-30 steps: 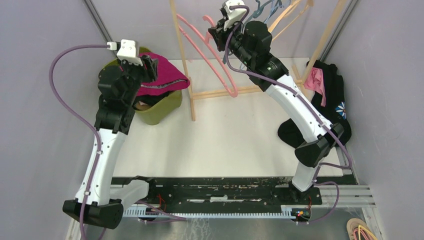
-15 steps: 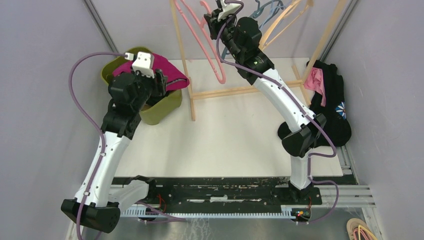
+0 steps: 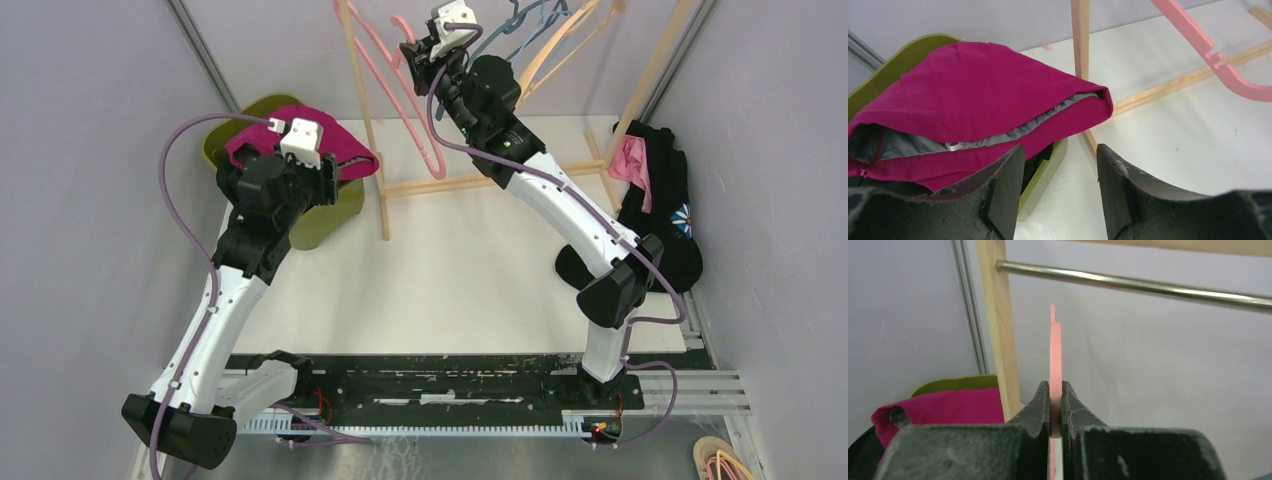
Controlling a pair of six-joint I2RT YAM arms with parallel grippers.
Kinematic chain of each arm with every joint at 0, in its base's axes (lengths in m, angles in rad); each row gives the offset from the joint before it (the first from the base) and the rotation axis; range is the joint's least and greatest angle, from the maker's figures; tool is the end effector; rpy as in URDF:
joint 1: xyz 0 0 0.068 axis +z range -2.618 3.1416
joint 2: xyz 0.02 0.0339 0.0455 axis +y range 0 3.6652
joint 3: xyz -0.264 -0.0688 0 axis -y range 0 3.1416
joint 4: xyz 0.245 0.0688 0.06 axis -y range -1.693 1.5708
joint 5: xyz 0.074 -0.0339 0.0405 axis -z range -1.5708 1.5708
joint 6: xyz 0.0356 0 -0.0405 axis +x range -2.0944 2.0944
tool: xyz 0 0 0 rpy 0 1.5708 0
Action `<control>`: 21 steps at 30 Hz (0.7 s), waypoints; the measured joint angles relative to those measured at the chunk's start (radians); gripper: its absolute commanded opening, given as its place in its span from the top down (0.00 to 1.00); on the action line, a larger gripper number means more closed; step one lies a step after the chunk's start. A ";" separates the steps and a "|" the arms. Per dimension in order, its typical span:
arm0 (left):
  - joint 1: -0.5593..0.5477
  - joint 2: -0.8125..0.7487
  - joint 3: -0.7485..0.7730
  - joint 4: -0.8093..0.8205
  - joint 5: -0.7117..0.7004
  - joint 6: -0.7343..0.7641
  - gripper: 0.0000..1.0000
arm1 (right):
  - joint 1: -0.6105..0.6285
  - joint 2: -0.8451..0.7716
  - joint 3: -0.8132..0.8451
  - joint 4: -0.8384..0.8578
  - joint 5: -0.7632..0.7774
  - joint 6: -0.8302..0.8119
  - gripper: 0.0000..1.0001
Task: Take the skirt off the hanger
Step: Place the hanger at the clothesline.
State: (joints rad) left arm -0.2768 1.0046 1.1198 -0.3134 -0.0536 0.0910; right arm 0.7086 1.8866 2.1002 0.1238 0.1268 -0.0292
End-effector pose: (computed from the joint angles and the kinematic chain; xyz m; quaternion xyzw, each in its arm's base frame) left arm 0.2143 -0.0589 0.4025 0.1247 0.7634 -0.0381 0.6326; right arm 0.3308 0.2776 0.5112 -0.1599 0.5570 0.2367 0.7798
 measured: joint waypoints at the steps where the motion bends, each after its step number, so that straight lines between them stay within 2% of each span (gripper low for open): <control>1: -0.003 0.000 -0.004 0.000 0.000 0.000 0.38 | 0.007 -0.015 -0.025 0.000 0.003 -0.006 0.99; 4: -0.017 0.000 -0.008 -0.001 -0.001 0.000 0.38 | 0.023 -0.046 -0.070 -0.004 0.011 -0.024 0.99; 10: -0.036 0.000 -0.008 -0.001 -0.001 0.001 0.38 | 0.040 -0.053 -0.052 -0.005 0.027 -0.062 0.99; 21: -0.040 -0.011 -0.008 -0.018 -0.007 0.016 0.38 | 0.039 0.023 0.125 0.040 0.097 -0.110 0.99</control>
State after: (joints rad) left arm -0.3164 0.9939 1.1118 -0.3309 -0.0605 0.1074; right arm 0.7479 1.9091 2.2250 0.1638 0.2234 -0.1394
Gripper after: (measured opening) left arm 0.616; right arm 0.055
